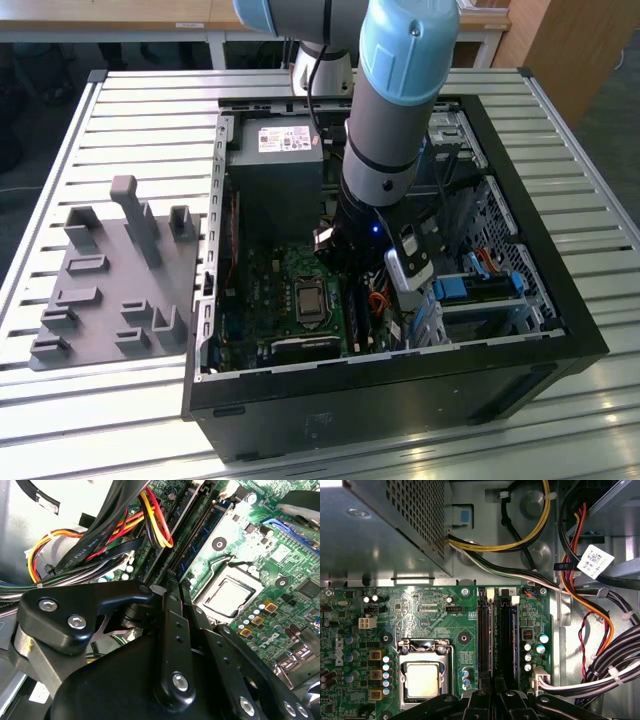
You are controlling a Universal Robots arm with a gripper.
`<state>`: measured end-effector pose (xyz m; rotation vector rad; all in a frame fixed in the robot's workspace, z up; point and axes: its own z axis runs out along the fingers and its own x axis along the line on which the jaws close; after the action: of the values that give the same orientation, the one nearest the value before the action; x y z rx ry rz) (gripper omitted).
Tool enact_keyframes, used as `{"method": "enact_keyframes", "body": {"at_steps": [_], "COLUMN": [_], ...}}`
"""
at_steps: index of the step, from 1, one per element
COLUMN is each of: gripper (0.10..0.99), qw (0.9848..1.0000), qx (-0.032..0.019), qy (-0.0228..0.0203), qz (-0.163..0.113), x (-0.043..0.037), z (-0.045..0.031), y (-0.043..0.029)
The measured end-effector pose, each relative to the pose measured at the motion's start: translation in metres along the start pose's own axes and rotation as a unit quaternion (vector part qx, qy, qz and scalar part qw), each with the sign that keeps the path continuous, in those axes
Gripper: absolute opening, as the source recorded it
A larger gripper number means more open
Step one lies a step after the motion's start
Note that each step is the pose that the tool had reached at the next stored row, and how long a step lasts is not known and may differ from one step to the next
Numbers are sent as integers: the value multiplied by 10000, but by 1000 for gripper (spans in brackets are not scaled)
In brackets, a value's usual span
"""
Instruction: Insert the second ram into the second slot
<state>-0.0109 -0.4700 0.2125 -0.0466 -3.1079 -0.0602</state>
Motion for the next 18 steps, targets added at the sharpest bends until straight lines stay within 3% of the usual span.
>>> {"method": "enact_keyframes", "body": {"at_steps": [2,3,6,16,18], "gripper": [145,212,212,212,212], "qw": [10000,10000,10000,10000,10000], "qx": [0,1,1,1,0], "qy": [0,0,0,0,0], "qz": [0,0,0,0,0], "x": [0,0,0,6,6], "z": [0,0,-12,-186,-188], "y": [0,0,1,7,8]}}
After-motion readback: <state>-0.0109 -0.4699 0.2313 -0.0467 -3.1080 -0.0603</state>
